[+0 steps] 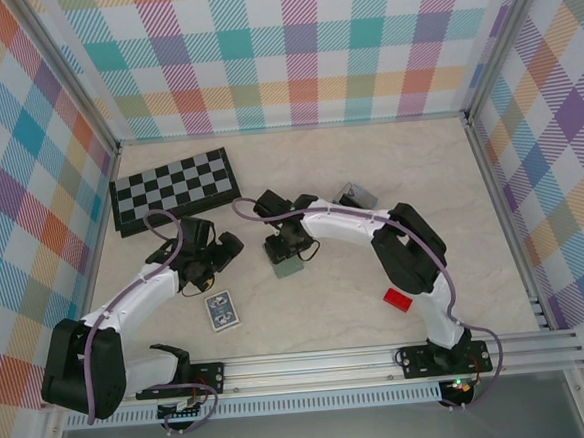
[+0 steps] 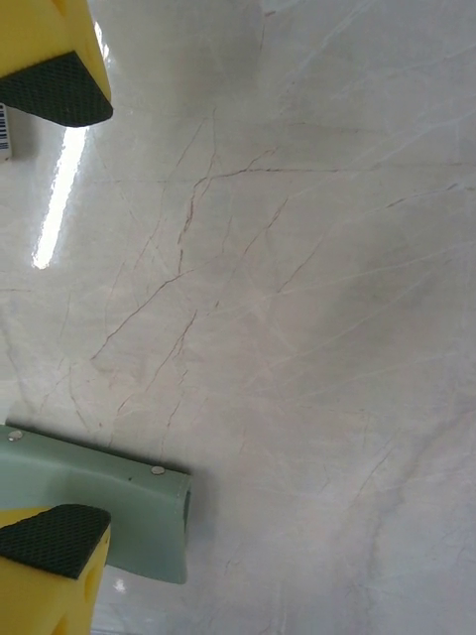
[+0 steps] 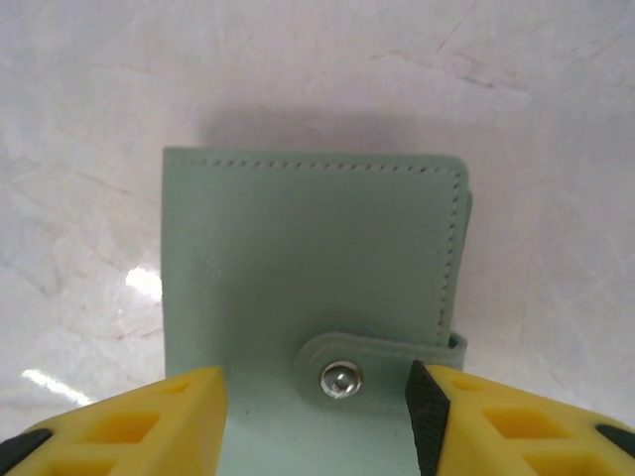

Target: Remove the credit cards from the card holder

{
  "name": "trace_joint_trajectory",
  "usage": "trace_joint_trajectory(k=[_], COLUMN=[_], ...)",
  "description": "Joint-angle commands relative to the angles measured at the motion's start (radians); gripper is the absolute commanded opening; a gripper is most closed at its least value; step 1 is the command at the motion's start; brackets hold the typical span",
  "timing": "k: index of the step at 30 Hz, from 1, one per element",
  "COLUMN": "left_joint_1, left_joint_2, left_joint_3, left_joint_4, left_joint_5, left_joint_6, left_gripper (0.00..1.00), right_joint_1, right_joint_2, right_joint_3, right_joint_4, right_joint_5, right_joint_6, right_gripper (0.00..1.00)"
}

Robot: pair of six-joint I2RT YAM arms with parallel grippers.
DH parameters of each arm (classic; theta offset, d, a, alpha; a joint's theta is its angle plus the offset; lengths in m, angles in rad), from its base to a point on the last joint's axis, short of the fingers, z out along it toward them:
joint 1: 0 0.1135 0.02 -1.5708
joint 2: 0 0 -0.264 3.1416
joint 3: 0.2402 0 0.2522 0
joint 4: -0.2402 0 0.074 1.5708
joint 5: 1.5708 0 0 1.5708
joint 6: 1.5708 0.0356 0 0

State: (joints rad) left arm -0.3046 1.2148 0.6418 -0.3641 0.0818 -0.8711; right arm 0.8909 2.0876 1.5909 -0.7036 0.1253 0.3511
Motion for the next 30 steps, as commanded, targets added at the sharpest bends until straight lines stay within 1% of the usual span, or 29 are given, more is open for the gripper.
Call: trace_joint_trajectory(k=[1, 5, 9, 14, 17, 23, 26, 30], left_joint_1=[0.015, 0.015, 0.015, 0.015, 0.012, -0.016, -0.041, -0.079], left_joint_2=[-0.003, 0.008, 0.019, 0.041, 0.058, 0.118, 0.159, 0.215], left_joint_3=[-0.008, -0.007, -0.008, -0.015, -0.026, -0.044, -0.04, -0.028], left_joint_4=[-0.008, 0.003, 0.024, 0.077, 0.143, 0.269, 0.323, 0.381], left_joint_5=[0.041, 0.064, 0.09, 0.147, 0.185, 0.261, 0.283, 0.297], left_joint_6=[0.005, 0.004, 0.001, -0.009, -0.023, -0.046, -0.056, -0.074], left_gripper=[1.0, 1.0, 1.0, 1.0, 1.0, 0.89, 0.79, 0.69], right_joint_1=[0.001, 0.001, 0.0, -0.002, -0.012, -0.055, -0.077, -0.106], right_joint_2=[0.044, 0.076, 0.098, 0.09, 0.074, 0.044, 0.028, 0.012], right_joint_3=[0.061, 0.082, 0.084, 0.057, 0.034, -0.018, -0.051, -0.091], right_joint_4=[-0.085, -0.103, -0.113, -0.087, -0.062, -0.008, 0.023, 0.06], right_joint_5=[0.063, 0.089, 0.089, 0.055, 0.019, -0.087, -0.146, -0.21], right_joint_6=[-0.004, -0.001, 0.002, 0.007, 0.017, 0.047, 0.054, 0.07], right_gripper=[0.51, 0.49, 0.41, 0.33, 0.3, 0.24, 0.22, 0.19])
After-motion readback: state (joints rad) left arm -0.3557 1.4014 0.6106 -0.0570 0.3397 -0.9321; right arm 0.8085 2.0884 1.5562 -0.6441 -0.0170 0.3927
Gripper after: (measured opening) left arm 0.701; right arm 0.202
